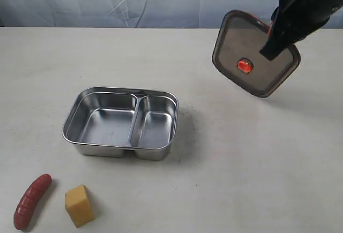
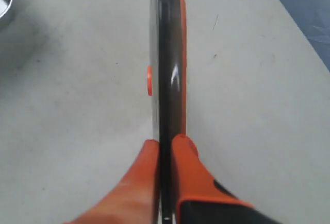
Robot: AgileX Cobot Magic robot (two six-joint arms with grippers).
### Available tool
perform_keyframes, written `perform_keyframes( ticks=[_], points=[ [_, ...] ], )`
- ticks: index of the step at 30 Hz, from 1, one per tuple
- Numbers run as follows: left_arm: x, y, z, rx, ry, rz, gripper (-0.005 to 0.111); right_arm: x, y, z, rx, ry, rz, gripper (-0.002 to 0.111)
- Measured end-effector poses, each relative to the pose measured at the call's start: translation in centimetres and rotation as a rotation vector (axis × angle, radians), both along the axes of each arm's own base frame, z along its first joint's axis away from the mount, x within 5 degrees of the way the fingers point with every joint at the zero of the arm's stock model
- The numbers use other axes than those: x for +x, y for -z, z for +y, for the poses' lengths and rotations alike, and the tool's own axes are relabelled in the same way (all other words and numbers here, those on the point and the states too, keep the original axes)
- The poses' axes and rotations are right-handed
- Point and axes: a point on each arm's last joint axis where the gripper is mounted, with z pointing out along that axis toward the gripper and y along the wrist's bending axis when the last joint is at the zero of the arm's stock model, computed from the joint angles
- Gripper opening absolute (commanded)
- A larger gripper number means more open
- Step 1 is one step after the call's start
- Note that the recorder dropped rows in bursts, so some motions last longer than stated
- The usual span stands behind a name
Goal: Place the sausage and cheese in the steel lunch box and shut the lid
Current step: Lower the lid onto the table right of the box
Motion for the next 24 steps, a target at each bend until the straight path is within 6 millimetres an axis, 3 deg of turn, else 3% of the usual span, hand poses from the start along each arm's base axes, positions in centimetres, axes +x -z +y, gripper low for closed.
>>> perform_keyframes(
  ticks=[9,20,24],
  points=[
    [0.0,0.0,0.0,0.0,0.0,0.0,0.0,-3.4,4.7,2.9,-0.176,-0.135,0.146,-0.001],
    [0.0,0.0,0.0,0.0,0.0,0.0,0.0,-9.4,9.3,6.3,-0.127,-0.276,0.332,-0.001],
    [0.0,0.0,0.0,0.0,0.0,0.0,0.0,-11.8,12.3,7.1,-0.148,-0.293,0.47,-0.001]
  ],
)
